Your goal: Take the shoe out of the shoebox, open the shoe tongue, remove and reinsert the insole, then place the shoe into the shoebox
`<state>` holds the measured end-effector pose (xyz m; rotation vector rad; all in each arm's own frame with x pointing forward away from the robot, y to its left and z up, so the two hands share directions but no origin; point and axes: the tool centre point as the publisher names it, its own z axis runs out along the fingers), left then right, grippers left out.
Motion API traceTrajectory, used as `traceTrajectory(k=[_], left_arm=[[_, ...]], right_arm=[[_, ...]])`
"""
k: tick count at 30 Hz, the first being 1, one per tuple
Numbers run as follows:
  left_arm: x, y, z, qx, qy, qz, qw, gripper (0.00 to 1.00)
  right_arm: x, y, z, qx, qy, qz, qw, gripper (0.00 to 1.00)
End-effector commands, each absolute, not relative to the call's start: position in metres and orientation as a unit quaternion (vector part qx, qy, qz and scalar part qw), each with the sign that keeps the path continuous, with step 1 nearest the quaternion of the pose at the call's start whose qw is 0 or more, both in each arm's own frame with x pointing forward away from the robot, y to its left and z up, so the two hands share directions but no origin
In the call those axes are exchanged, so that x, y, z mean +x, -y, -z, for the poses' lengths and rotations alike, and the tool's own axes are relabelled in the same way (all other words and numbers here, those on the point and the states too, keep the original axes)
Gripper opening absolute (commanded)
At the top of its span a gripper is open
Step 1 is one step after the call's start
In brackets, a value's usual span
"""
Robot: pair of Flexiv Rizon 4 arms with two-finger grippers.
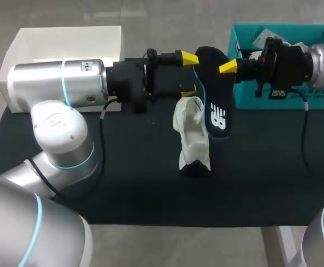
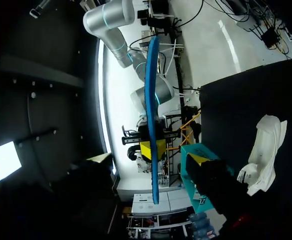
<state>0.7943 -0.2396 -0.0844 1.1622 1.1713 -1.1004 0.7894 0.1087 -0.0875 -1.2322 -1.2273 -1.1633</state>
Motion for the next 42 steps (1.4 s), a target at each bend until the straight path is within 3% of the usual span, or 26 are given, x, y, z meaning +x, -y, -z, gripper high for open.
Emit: traceTrajectory(k=[1,10,19,21,32,34,42], left_arm=[[0.811,0.275,0.084,0.486,-0.477,0.479,0.554,0.75],[0.811,0.287,0.083,0.497,-0.471,0.481,0.547,0.49],[0.806,0.279,0.093,0.497,-0.479,0.476,0.545,0.45],[0.805,0.278,0.093,0.497,-0.480,0.476,0.545,0.39],[0.802,0.271,0.099,0.497,-0.486,0.475,0.539,0.25],[0.802,0.272,0.100,0.498,-0.486,0.476,0.538,0.00],[0.801,0.278,0.101,0.497,-0.487,0.484,0.530,0.00]], right_arm=[[0.785,-0.111,0.091,-0.513,0.506,0.481,0.500,0.00],[0.784,-0.113,0.093,-0.514,0.503,0.481,0.501,0.00],[0.790,-0.109,0.096,-0.526,0.495,0.483,0.495,0.00],[0.791,-0.108,0.096,-0.527,0.493,0.484,0.494,0.00],[0.797,-0.106,0.095,-0.529,0.490,0.488,0.493,0.00],[0.797,-0.107,0.094,-0.527,0.492,0.487,0.492,0.00],[0.795,-0.109,0.094,-0.526,0.490,0.488,0.495,0.00]])
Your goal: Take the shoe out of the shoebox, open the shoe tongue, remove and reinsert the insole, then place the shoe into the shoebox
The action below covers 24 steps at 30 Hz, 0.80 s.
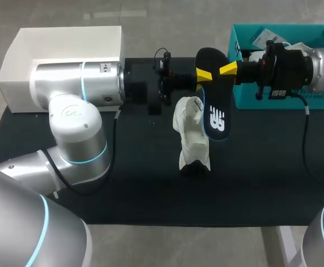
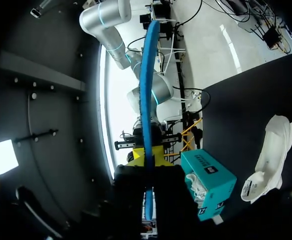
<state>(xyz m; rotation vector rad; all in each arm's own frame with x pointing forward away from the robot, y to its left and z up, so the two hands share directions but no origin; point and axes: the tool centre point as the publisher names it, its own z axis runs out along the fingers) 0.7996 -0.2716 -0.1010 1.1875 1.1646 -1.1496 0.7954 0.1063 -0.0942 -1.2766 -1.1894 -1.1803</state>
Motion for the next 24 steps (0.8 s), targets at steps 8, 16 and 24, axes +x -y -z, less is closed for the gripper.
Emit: traceTrajectory(k=[8,16,24], left_arm=[[0.796,0.270,0.099,0.476,-0.505,0.497,0.521,0.00],[0.794,0.258,0.103,0.471,-0.525,0.496,0.507,0.00],[0.792,0.252,0.107,0.462,-0.547,0.492,0.495,0.00]], right_arm=[[0.785,-0.081,0.097,-0.540,0.512,0.475,0.470,1.00],[0.787,-0.053,0.096,-0.585,0.513,0.460,0.427,1.00],[0.787,-0.053,0.096,-0.585,0.513,0.460,0.427,1.00]])
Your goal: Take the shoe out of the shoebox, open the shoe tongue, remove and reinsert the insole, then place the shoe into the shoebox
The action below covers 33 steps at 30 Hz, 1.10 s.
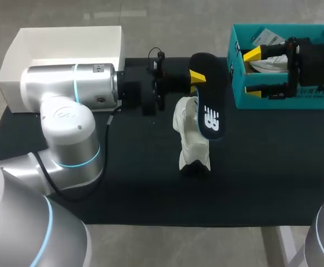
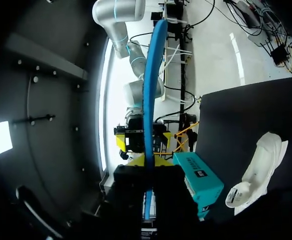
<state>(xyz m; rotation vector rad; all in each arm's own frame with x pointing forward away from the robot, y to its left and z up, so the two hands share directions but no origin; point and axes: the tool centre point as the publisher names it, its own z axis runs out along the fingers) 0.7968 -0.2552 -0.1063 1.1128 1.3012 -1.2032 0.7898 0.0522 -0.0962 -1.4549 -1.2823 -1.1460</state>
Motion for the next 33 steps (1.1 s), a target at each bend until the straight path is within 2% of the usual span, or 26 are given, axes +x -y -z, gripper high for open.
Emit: traceTrajectory(k=[1,5,12,17,25,33], left_arm=[[0.791,0.250,0.109,0.464,-0.550,0.491,0.491,0.00],[0.789,0.248,0.111,0.465,-0.554,0.492,0.485,0.00],[0.781,0.244,0.110,0.453,-0.564,0.499,0.477,0.00],[0.773,0.235,0.113,0.455,-0.573,0.501,0.462,0.00],[0.767,0.226,0.118,0.457,-0.583,0.500,0.449,0.00],[0.766,0.225,0.118,0.456,-0.586,0.499,0.447,0.00]], right_arm=[[0.787,-0.053,0.096,-0.585,0.513,0.460,0.427,1.00],[0.787,-0.053,0.096,-0.585,0.513,0.460,0.427,1.00],[0.776,0.012,0.127,-0.641,0.539,0.468,0.284,1.00],[0.768,0.062,0.124,-0.652,0.551,0.468,0.230,1.00],[0.750,0.093,0.116,-0.679,0.569,0.412,0.213,1.00],[0.727,0.094,0.123,-0.673,0.586,0.378,0.245,1.00]])
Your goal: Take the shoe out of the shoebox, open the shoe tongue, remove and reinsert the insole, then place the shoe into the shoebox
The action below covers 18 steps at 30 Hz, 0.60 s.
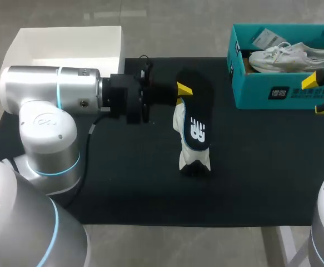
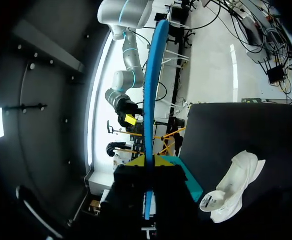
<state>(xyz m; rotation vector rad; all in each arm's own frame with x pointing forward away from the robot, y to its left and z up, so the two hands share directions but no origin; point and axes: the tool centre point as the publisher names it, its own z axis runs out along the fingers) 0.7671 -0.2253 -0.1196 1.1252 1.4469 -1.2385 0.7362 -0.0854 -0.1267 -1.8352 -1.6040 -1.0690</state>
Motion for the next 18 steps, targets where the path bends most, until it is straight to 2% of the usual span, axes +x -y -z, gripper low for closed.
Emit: traceTrajectory(k=[1,18], left_arm=[[0.7668,0.2249,0.1180,0.456,-0.586,0.499,0.447,0.00],[0.7679,0.2252,0.1155,0.444,-0.591,0.497,0.455,0.00]], right_arm=[[0.7257,0.0946,0.1250,-0.675,0.585,0.375,0.248,1.00],[0.7243,0.0952,0.1297,-0.676,0.583,0.368,0.262,1.00]])
